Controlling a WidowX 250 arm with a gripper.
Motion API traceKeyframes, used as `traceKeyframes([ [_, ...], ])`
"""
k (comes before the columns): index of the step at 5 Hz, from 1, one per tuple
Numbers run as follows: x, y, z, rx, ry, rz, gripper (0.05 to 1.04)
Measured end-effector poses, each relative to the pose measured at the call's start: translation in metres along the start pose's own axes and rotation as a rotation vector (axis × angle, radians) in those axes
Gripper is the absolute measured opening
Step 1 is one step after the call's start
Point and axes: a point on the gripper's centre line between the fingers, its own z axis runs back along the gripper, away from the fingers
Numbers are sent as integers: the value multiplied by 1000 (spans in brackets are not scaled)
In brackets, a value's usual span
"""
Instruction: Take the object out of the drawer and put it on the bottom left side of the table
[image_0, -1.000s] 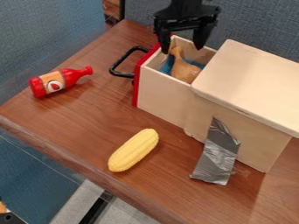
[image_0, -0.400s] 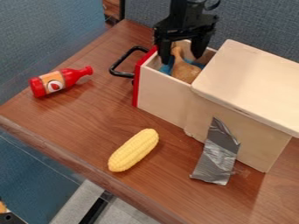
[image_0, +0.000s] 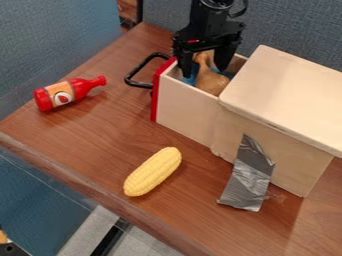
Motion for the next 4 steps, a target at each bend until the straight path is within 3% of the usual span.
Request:
traceKeyframes([
  [1,4,3,-1,0,4,16,1001],
  [3,10,11,-24,4,97,86,964],
  [4,16,19,-35,-25,168,143,779],
])
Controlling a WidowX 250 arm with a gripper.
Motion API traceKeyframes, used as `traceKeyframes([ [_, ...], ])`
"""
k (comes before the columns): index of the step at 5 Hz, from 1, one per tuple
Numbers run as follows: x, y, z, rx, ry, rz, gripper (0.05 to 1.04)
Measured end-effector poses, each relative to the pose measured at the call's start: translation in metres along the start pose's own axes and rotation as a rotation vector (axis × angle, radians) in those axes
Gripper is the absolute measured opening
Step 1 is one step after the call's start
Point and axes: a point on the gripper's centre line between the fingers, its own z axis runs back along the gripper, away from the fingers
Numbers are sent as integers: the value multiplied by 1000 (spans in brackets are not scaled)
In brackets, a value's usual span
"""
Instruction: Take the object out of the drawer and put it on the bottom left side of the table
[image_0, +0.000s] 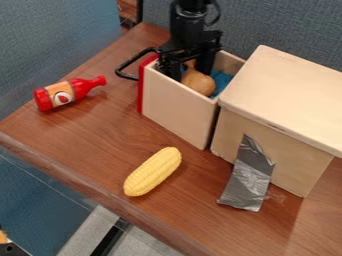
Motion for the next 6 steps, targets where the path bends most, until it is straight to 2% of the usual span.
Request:
traceKeyframes([
  [1,4,7,-1,3,12,28,520],
  [2,2,8,4,-8,11,6,306],
  [3,0,2,43,-100,-27,-26,298],
  [5,-10,3,99,-210,-70,-74,298],
  [6,-5,21,110,-180,-113,-107,298],
])
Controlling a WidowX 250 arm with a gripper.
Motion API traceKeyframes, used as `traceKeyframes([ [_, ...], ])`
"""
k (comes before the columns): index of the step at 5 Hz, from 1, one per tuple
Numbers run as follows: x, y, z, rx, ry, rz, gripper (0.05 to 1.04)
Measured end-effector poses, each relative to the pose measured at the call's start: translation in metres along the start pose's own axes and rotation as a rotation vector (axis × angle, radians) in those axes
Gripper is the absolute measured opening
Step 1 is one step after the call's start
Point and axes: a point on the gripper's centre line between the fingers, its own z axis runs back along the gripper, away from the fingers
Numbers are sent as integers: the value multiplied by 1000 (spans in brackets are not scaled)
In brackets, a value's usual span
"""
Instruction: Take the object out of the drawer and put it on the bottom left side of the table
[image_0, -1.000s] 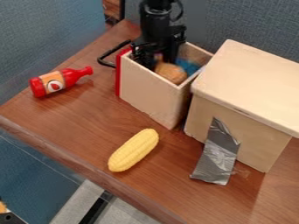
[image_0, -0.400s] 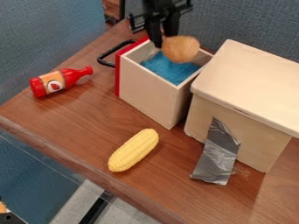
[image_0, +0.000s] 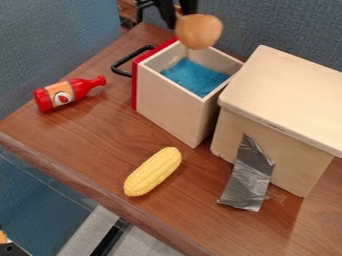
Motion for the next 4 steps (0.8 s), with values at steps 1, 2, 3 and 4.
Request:
traceKeyframes([
  [1,1,28,0,53,-11,-86,298],
  [2,2,57,-11,111,4,-144,298],
  [3,2,89,-27,178,6,-195,298],
  [4,6,113,-48,172,46,-219,298],
])
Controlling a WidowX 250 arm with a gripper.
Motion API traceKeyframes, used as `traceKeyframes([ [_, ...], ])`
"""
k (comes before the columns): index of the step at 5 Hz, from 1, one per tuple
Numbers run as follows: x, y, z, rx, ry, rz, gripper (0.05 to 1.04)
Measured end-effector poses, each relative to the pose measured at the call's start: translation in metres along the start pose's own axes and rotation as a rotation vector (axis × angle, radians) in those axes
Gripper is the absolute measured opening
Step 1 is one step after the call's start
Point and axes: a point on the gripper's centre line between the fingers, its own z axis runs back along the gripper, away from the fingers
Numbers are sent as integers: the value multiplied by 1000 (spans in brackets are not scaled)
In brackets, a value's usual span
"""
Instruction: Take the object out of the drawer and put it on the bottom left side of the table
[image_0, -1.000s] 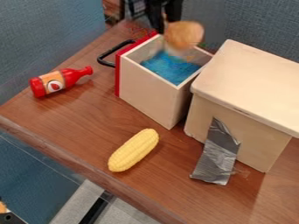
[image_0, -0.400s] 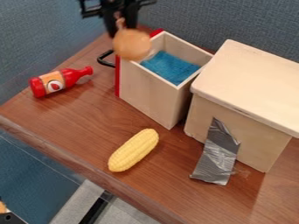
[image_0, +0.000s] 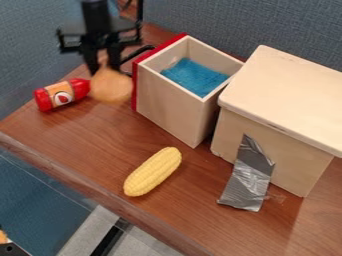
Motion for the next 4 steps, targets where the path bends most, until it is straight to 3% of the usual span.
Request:
traceKeyframes([
  [2,0,25,-40,-71,53,7,298],
  [3,-7,33,-60,-67,79,6,298],
  [4,-10,35,-64,-61,73,0,298],
])
